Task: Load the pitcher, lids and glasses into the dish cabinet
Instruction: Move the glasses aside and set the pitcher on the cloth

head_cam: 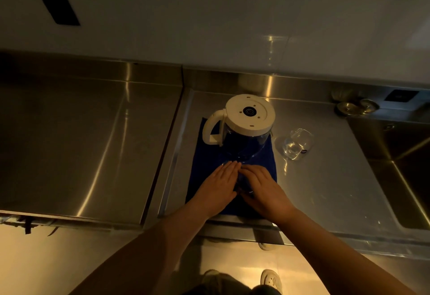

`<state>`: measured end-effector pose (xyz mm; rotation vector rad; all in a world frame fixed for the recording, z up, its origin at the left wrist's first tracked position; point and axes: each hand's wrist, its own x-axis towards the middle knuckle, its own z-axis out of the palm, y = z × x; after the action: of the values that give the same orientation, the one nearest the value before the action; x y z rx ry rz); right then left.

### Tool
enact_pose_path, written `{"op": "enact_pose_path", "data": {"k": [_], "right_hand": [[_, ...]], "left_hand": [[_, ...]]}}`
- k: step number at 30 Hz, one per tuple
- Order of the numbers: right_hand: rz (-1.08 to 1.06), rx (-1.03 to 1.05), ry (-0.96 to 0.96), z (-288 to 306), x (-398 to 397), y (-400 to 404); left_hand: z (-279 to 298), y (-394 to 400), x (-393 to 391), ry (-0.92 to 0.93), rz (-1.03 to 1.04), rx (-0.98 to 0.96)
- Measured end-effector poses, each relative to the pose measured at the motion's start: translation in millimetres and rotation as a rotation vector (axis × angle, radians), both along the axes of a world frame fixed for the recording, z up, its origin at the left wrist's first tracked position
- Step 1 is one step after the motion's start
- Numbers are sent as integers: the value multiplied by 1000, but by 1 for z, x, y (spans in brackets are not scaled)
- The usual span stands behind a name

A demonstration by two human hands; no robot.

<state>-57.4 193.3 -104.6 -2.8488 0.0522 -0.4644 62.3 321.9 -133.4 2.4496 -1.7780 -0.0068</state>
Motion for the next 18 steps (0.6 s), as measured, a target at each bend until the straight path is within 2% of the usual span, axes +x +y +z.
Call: {"op": "enact_pose_path", "data": {"k": [5, 11, 18], "right_hand": [[-8, 16, -9, -3, -1, 1], [-175, 129, 44, -15, 10, 6], [-132, 126, 64, -23, 12, 10]], "left_hand": [[2, 3, -3, 70, 19, -62], [4, 5, -4, 53, 23, -85], [1, 9, 2, 57, 44, -54]]}}
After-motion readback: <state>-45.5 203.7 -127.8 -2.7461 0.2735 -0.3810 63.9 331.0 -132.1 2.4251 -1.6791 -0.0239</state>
